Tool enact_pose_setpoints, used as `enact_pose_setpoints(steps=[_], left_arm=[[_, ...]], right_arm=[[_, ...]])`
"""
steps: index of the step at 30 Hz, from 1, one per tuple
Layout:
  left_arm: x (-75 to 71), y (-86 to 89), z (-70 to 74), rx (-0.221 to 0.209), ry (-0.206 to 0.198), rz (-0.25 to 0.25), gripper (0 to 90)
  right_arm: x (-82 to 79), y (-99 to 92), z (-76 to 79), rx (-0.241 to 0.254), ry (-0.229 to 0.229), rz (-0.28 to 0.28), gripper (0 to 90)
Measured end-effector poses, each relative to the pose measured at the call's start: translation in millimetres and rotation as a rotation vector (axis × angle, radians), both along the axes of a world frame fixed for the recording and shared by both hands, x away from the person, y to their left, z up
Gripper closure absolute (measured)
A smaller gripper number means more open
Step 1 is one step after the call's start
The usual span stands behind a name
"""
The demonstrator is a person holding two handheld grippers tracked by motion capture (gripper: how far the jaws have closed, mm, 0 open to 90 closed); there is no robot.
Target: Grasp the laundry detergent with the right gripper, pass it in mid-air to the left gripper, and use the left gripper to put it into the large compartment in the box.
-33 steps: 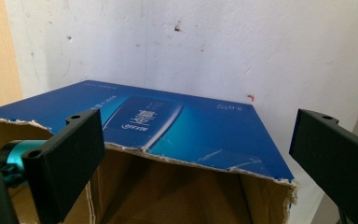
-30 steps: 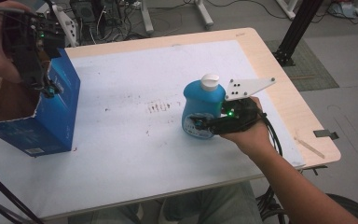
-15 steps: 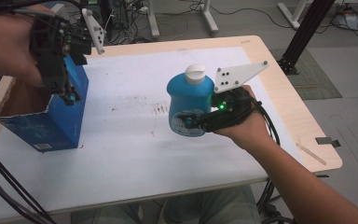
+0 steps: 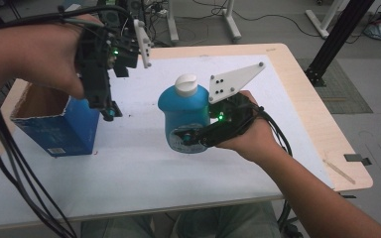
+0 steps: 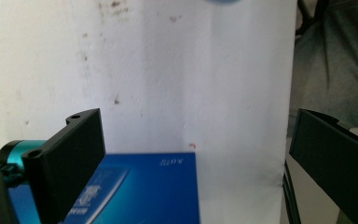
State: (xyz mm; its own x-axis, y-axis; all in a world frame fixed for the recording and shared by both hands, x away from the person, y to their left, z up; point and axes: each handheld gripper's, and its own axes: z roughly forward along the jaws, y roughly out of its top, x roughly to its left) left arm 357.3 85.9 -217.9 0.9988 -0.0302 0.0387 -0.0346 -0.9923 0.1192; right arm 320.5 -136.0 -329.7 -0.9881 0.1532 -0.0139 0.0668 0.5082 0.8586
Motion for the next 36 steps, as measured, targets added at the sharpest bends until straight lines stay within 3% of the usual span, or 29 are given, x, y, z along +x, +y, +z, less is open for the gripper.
enact_pose_setpoints(steps=[8, 15, 23, 36], left_arm=[[-7.8, -17.6, 1.1, -0.018, 0.006, -0.032, 3.3], [-8.6, -21.9, -2.0, -0.016, 0.037, -0.01, 3.2], [-8.8, -23.6, -4.6, -0.017, 0.045, 0.004, 3.3], [-10.9, -28.3, -7.4, -0.011, 0.048, 0.019, 3.3]], right_arm=[[1.9, 18.8, -8.9, -0.01, 0.032, 0.032, 45.7], [3.9, 33.8, -13.6, 0.024, 0.056, 0.042, 45.9], [6.0, 51.8, -15.1, 0.043, 0.066, 0.064, 45.9], [10.8, 60.7, -13.9, 0.045, 0.07, 0.077, 45.8]])
